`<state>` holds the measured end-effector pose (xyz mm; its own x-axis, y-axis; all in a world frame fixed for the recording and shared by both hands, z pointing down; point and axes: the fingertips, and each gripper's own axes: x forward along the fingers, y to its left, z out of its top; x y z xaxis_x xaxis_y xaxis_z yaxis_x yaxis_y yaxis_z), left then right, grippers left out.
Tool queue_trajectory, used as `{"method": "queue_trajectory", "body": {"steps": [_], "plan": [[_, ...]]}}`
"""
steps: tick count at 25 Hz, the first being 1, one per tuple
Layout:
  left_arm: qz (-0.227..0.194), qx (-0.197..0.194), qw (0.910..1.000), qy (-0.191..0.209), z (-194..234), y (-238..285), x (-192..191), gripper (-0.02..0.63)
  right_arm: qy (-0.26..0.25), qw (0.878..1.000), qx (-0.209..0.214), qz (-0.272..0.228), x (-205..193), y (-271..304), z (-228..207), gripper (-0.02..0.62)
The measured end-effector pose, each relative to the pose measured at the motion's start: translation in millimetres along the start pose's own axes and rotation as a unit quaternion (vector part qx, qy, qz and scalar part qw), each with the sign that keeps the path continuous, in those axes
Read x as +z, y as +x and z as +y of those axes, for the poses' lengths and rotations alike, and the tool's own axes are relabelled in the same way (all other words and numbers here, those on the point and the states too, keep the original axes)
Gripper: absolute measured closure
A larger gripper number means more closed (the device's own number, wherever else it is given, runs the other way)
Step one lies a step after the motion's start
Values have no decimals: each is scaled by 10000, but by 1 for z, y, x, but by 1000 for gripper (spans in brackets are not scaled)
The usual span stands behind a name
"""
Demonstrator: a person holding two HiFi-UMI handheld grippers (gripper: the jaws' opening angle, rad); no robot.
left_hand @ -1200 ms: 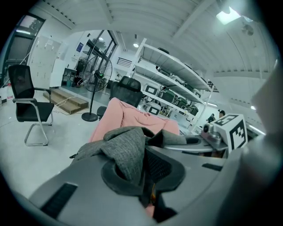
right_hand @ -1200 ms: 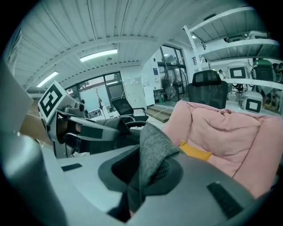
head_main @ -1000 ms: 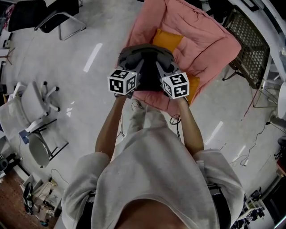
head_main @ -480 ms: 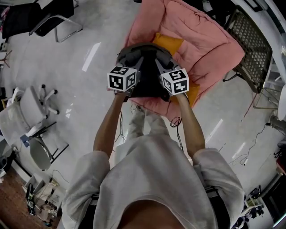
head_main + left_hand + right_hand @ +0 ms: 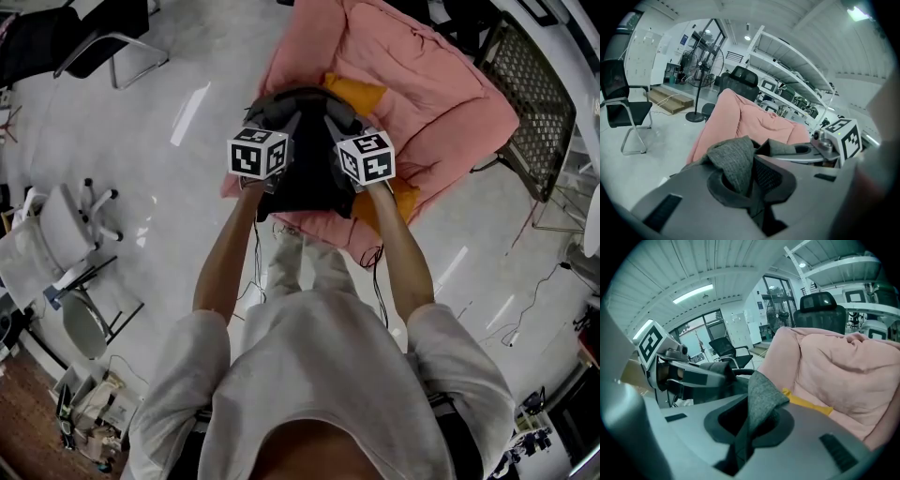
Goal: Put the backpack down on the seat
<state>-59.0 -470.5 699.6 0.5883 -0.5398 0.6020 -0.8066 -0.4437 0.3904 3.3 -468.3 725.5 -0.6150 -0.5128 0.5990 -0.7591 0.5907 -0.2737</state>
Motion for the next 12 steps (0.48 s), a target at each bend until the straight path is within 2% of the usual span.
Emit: {"method": "queue_trajectory", "body": {"steps": [12], "plan": [[192,81,9996,-171,24,28,-2,577,117,9998,39,144,-3,32,-21,563]]}}
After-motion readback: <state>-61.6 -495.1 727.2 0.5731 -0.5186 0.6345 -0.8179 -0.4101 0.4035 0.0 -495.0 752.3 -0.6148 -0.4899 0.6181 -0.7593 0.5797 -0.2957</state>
